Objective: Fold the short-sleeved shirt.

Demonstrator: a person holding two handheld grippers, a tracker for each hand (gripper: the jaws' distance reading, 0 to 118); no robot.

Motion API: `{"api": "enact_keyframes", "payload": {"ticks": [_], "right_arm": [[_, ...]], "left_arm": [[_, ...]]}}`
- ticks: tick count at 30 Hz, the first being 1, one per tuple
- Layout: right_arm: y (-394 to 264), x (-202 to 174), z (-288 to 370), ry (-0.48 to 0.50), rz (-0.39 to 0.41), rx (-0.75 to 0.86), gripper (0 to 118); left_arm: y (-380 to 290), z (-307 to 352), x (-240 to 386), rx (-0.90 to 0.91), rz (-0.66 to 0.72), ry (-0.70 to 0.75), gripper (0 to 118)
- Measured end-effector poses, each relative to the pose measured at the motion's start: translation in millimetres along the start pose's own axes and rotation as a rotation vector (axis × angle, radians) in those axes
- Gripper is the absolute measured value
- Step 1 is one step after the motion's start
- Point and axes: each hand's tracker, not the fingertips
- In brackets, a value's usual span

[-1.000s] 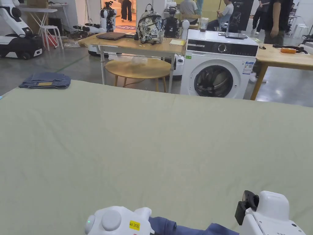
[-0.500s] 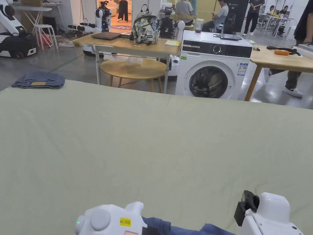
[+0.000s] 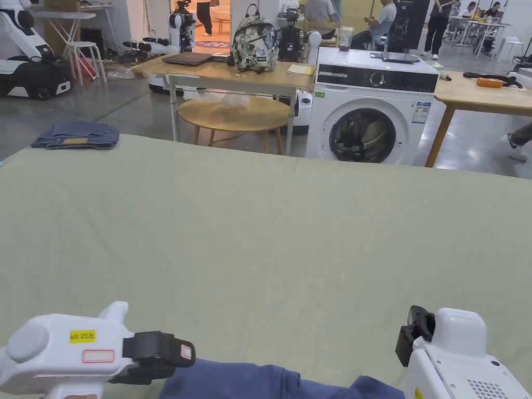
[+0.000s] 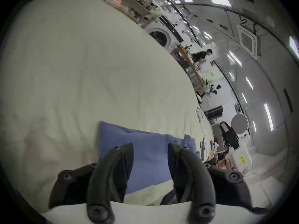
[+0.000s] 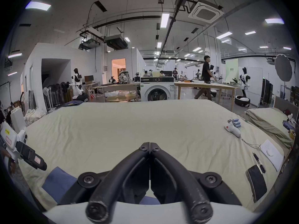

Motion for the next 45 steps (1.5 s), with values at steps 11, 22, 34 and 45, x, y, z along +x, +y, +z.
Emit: {"api": "enact_keyframes", "payload": {"ticks": [11, 22, 34, 45], "right_arm": [[-10, -5, -5, 0.027, -0.013, -0.048, 0], [-7, -1, 3, 0.026, -0.021, -0.043, 0], [-11, -7, 4, 0.039, -0.012, -0.06, 0], [-8, -5, 5, 0.036, -0.019, -0.057, 0]], "left_arm": [[-8, -45, -72, -0.126, 0.107, -0.124, 64], [-2, -19, -84, -0.087, 0.1, -0.13, 44], [-6, -37, -66, -0.152, 0.072, -0.17, 45], [0, -48, -57, -0.149, 0.074, -0.202, 13]]}}
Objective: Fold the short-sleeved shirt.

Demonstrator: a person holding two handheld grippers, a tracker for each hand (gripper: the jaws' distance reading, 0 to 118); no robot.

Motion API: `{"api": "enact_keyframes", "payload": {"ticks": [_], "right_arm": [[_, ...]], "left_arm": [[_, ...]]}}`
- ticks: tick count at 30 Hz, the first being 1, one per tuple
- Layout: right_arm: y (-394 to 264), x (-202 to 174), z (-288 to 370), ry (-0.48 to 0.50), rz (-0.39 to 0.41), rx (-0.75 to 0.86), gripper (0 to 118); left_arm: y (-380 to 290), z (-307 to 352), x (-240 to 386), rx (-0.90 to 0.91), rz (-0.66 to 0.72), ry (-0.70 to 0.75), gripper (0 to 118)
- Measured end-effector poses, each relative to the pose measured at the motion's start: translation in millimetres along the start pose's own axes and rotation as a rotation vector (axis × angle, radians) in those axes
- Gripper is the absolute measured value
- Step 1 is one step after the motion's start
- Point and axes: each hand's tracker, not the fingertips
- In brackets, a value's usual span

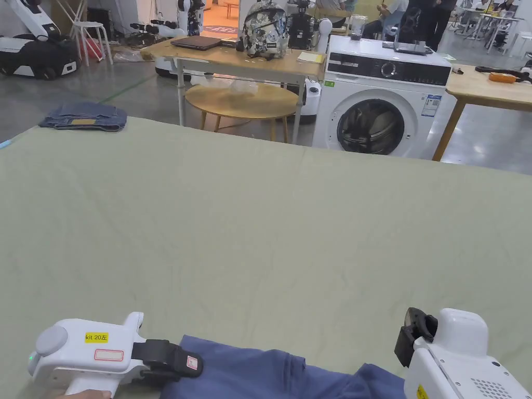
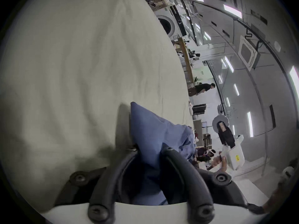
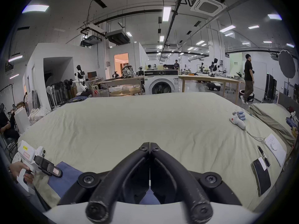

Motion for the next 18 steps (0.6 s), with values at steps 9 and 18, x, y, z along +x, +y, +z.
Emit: {"api": "enact_keyframes", "payload": {"ticks": [9, 18], "right_arm": [[4, -1, 0, 0.013, -0.013, 0.012, 0], [8, -8, -5, 0.044, -0.013, 0.019, 0]], "left_arm": [[4, 37, 53, 0.056, -0.156, 0.063, 8], [-1, 114, 111, 0.167, -0.178, 0.308, 8]]}}
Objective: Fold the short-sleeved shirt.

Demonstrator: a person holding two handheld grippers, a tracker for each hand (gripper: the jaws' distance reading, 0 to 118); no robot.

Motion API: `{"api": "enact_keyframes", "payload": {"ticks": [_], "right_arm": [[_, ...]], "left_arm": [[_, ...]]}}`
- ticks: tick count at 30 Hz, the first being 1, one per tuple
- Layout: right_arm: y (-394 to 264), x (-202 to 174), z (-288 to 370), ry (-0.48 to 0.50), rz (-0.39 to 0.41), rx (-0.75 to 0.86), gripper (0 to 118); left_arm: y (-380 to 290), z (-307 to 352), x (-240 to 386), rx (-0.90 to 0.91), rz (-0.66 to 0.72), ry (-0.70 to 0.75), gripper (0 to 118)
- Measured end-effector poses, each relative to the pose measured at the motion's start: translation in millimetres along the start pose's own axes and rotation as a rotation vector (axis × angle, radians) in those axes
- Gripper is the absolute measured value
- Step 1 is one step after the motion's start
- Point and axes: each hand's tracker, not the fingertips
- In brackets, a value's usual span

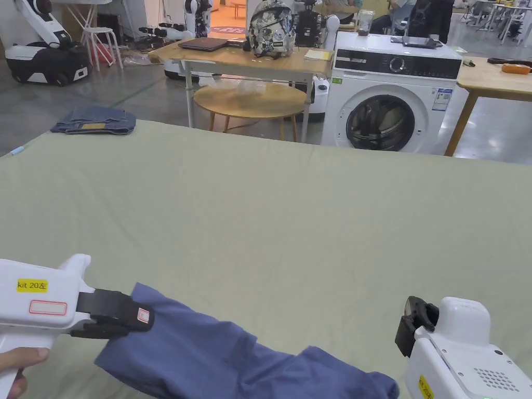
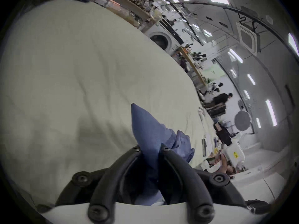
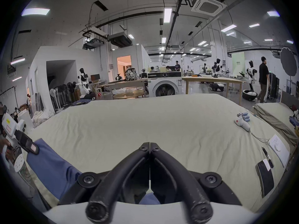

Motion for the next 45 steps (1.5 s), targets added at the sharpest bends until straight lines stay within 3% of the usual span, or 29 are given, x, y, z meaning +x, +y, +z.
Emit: {"api": "enact_keyframes", "payload": {"ticks": [10, 18, 34, 41, 42, 45], "right_arm": [[-3, 4, -8, 0.009, -0.022, -0.003, 0], [-10, 13, -11, -0.007, -0.028, -0.011, 0], [-12, 33, 1, -0.057, -0.05, -0.019, 0], [-14, 37, 4, -0.074, -0.062, -0.029, 0], [-14, 37, 5, -0.077, -0.062, -0.03, 0], [-14, 36, 5, -0.072, -0.069, -0.036, 0]], "left_arm": [[3, -24, 54, -0.024, 0.037, 0.035, 8], [-6, -70, 140, -0.133, -0.094, 0.015, 8], [-42, -266, 180, -0.366, -0.172, 0.142, 8], [-61, -277, 174, -0.364, -0.166, 0.127, 9], [-61, -273, 171, -0.356, -0.17, 0.097, 10], [-59, -257, 172, -0.357, -0.14, 0.002, 32]]}}
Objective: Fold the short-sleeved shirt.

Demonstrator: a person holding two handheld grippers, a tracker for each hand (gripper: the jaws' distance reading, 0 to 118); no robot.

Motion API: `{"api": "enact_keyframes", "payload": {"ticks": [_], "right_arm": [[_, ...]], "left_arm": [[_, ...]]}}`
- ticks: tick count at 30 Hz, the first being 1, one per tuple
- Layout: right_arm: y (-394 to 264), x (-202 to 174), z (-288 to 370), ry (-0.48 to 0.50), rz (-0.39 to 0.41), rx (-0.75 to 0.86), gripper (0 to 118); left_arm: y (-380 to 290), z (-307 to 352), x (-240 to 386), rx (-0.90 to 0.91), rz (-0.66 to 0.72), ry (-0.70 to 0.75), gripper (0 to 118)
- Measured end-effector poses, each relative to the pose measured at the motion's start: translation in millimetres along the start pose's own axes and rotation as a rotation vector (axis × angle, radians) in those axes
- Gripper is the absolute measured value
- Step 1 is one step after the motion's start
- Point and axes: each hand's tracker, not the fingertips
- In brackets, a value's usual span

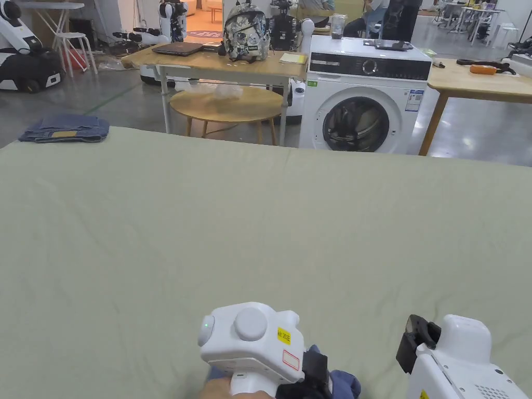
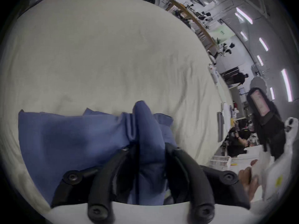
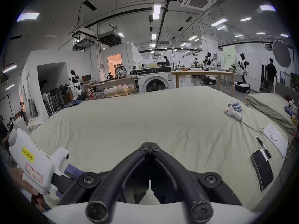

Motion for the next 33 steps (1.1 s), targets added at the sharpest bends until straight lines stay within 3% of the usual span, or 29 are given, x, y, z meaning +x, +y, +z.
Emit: {"api": "enact_keyframes", "payload": {"ticks": [1, 7, 9, 11, 14, 19, 23, 33], "right_arm": [[0, -1, 1, 0.001, 0.0, -0.001, 0], [2, -3, 7, 0.006, 0.006, 0.01, 0], [3, -2, 8, 0.005, 0.0, 0.015, 0], [4, -2, 9, 0.004, -0.006, 0.018, 0], [4, -1, 10, 0.002, -0.007, 0.021, 0], [5, 2, 13, -0.003, -0.004, 0.026, 0], [4, 6, 13, -0.011, -0.006, 0.025, 0], [0, 6, 13, -0.008, -0.018, 0.026, 0]], "left_arm": [[-2, 8, 3, 0.001, -0.009, -0.001, 40], [-3, 59, 2, 0.084, -0.051, -0.151, 40], [-1, 63, -4, 0.108, -0.066, -0.143, 33], [8, 49, -17, 0.117, -0.041, -0.117, 11], [9, 18, -28, 0.082, 0.006, -0.12, 6], [-7, -38, -32, -0.035, 0.079, -0.2, 5], [-19, -61, -32, -0.045, 0.062, -0.185, 4], [-21, -42, -14, -0.015, -0.001, -0.163, 0]]}}
